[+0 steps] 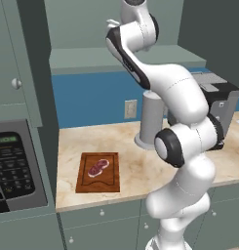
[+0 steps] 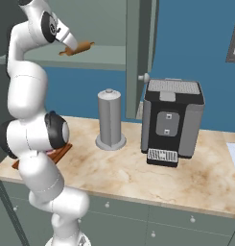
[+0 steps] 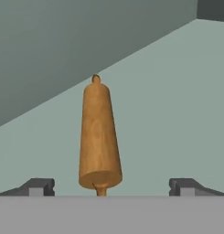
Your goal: Open the cabinet, retrieve the rolling pin, and place it next to the meat on the cutting board to prepare for tenderizing.
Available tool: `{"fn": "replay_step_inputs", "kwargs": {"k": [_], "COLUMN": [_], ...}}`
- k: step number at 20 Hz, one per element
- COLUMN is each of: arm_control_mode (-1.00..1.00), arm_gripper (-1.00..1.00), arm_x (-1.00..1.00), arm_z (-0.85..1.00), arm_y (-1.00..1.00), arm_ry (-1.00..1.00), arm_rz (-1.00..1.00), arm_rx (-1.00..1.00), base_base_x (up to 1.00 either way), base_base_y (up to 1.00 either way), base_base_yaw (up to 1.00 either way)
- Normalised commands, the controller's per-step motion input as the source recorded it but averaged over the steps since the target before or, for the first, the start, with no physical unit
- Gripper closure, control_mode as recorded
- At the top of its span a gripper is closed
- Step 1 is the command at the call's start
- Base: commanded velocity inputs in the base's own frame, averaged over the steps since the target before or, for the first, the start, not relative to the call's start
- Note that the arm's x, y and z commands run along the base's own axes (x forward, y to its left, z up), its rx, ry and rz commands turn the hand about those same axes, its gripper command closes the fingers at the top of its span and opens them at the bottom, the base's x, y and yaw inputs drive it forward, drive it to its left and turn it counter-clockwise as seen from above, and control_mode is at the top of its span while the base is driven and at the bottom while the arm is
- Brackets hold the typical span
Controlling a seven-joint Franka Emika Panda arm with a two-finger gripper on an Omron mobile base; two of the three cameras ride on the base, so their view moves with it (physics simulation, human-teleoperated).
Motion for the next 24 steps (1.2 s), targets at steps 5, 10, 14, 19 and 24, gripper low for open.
{"fn": "replay_step_inputs", "kwargs": {"k": [5, 10, 14, 19, 24], "arm_control_mode": [-1.0, -1.0, -1.0, -1.0, -1.0], "arm_gripper": [-1.0, -1.0, -1.0, -1.0, -1.0], "arm_x": [0.14, 0.19, 0.26, 0.28, 0.28], "arm_z": [-0.21, -0.17, -0.03, 0.0, 0.0], "arm_y": [0.05, 0.03, 0.0, 0.0, 0.0], "arm_ry": [-0.05, -0.01, 0.0, 0.0, 0.0], "arm_rz": [0.0, 0.0, 0.0, 0.0, 0.0], "arm_rx": [0.0, 0.0, 0.0, 0.0, 0.0], "base_base_x": [0.0, 0.0, 0.0, 0.0, 0.0], "base_base_y": [0.0, 0.0, 0.0, 0.0, 0.0], "base_base_yaw": [0.0, 0.0, 0.0, 0.0, 0.0]}}
